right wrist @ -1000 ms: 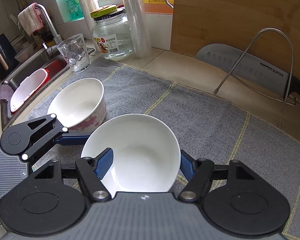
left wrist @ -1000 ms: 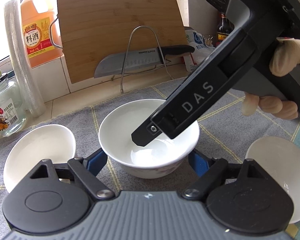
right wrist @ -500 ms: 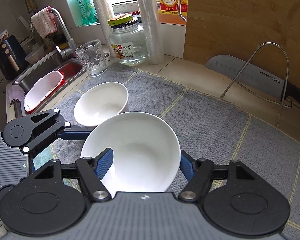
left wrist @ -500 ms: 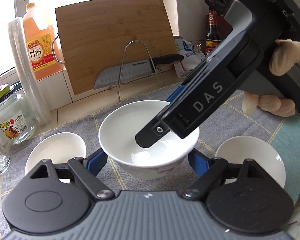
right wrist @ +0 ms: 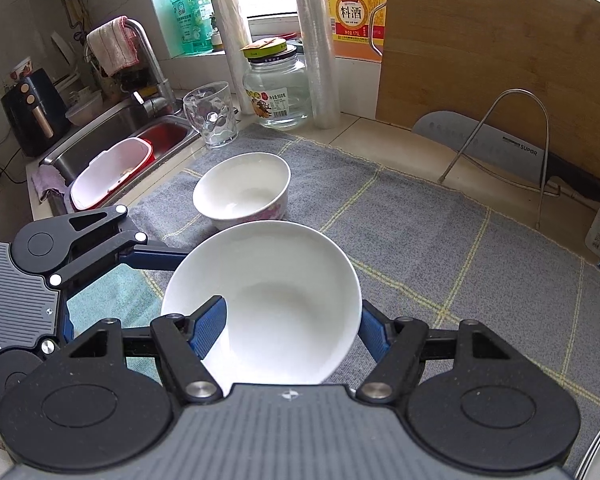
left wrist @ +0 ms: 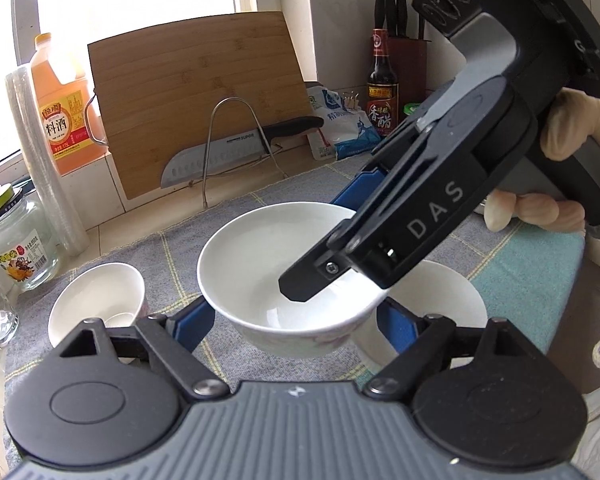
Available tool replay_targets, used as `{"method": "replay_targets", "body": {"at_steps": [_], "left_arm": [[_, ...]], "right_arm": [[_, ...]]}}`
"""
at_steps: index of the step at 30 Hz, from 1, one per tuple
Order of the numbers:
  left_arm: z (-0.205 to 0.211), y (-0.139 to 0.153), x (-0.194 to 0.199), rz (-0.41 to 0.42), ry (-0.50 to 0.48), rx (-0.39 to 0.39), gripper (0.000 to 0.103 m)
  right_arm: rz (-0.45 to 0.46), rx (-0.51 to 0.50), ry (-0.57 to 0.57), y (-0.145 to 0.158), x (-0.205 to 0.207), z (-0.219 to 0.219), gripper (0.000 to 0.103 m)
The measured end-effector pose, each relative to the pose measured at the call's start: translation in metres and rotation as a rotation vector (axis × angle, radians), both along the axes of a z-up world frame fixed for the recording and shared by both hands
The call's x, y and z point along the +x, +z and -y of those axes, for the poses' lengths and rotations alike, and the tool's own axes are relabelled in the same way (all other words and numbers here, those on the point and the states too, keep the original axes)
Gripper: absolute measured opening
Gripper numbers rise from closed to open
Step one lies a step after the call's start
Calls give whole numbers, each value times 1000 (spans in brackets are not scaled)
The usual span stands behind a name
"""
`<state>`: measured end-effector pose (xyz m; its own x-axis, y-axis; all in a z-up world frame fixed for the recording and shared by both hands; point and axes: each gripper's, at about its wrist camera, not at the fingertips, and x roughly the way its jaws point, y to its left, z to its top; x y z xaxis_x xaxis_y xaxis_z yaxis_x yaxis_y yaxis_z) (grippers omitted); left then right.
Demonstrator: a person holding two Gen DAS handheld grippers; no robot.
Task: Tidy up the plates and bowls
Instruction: 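Settle the bowl inside the other bowl and open the right gripper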
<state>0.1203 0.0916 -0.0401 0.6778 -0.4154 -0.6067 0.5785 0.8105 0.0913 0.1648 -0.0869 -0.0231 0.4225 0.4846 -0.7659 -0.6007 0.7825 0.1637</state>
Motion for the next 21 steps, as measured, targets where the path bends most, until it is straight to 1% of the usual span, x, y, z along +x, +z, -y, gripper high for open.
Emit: {"method": "replay_targets", "body": {"at_steps": [6, 13, 19, 21], "left_arm": [[11, 2, -16, -1, -37, -11, 88], [30, -2, -24, -10, -72, -23, 88], [42, -11, -27, -33, -90, -17, 88], [44, -13, -26, -52, -89, -14, 88]], "right_arm": [[-4, -3, -26, 2, -19, 16, 76], [-10, -12, -67, 2, -35, 36, 75], [-18, -14, -96, -3, -42, 48, 75], [-18, -17, -99, -5, -44, 49, 75]]}}
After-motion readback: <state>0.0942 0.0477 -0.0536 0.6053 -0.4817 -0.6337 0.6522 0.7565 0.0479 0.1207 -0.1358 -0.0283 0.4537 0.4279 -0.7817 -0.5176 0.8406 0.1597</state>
